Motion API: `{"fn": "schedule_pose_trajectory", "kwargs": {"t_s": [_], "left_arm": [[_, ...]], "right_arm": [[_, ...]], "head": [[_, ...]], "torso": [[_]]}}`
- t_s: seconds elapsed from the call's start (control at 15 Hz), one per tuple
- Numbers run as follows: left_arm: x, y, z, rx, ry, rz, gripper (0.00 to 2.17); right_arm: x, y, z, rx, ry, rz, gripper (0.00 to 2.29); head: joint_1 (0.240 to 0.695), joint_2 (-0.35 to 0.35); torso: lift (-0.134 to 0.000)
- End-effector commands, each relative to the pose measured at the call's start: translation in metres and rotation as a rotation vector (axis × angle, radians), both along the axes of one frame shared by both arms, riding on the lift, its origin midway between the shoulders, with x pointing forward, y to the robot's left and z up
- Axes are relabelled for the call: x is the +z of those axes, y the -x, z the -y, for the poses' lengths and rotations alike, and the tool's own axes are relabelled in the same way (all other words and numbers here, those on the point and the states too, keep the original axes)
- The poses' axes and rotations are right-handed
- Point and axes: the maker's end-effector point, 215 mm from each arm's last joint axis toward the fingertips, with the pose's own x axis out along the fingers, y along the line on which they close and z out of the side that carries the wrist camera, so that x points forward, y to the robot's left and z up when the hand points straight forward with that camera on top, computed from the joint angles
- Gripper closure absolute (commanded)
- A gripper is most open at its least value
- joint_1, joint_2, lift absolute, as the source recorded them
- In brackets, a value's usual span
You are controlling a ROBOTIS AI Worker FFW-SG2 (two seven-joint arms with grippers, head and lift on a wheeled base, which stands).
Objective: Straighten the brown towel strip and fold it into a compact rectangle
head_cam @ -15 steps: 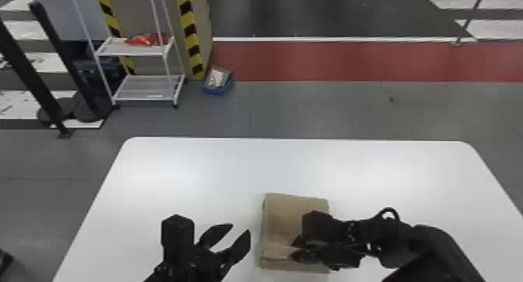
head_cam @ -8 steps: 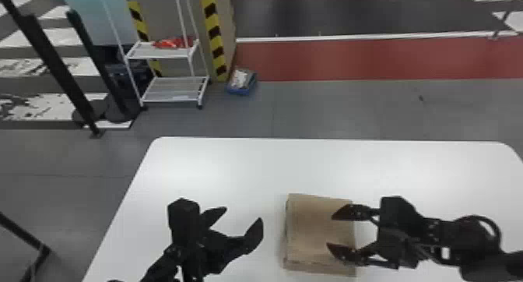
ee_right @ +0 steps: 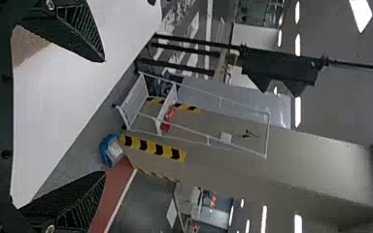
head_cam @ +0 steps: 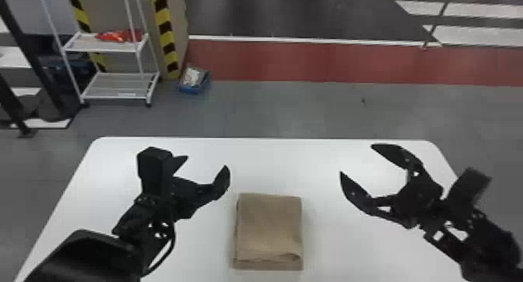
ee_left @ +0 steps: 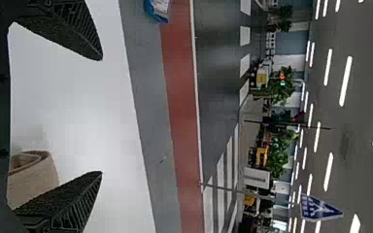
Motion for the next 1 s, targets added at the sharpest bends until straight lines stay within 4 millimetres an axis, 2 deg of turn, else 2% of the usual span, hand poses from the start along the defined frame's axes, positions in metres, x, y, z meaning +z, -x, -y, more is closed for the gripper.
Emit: {"fn": "schedule_pose_trajectory", "kwargs": {"t_s": [0.0,0.13,0.27,0.4,0.53,0.73,0.93], "left_arm": [[0.023,-0.032,0.008,0.017,0.005,0.093,0.04],[0.04,-0.057,0.01,0.041,0.002,0.168,0.04],[0.062,-0.078,0.008,0.105,0.031,0.249,0.04],[0.086,-0.094,0.006,0.155,0.047,0.335,0.04],[0.104,-0.109,-0.001,0.183,0.057,0.378,0.04],[0.115,-0.125,-0.018,0.171,0.056,0.388,0.04],[0.109,-0.129,-0.035,0.171,0.048,0.37,0.03]], "right_arm": [[0.0,-0.015,0.04,-0.104,-0.079,0.01,0.05],[0.01,-0.031,0.079,-0.202,-0.166,0.029,0.06],[0.028,-0.046,0.104,-0.27,-0.225,0.063,0.06],[0.034,-0.063,0.113,-0.307,-0.261,0.052,0.06],[0.04,-0.081,0.12,-0.348,-0.296,0.055,0.07],[0.031,-0.111,0.129,-0.395,-0.334,0.016,0.07],[0.024,-0.135,0.137,-0.473,-0.36,-0.015,0.08]], "head": [[0.695,-0.099],[0.695,-0.13],[0.695,-0.174],[0.695,-0.191],[0.67,-0.198],[0.626,-0.197],[0.609,-0.183]], "torso": [[0.0],[0.0],[0.0],[0.0],[0.0],[0.0],[0.0]]}}
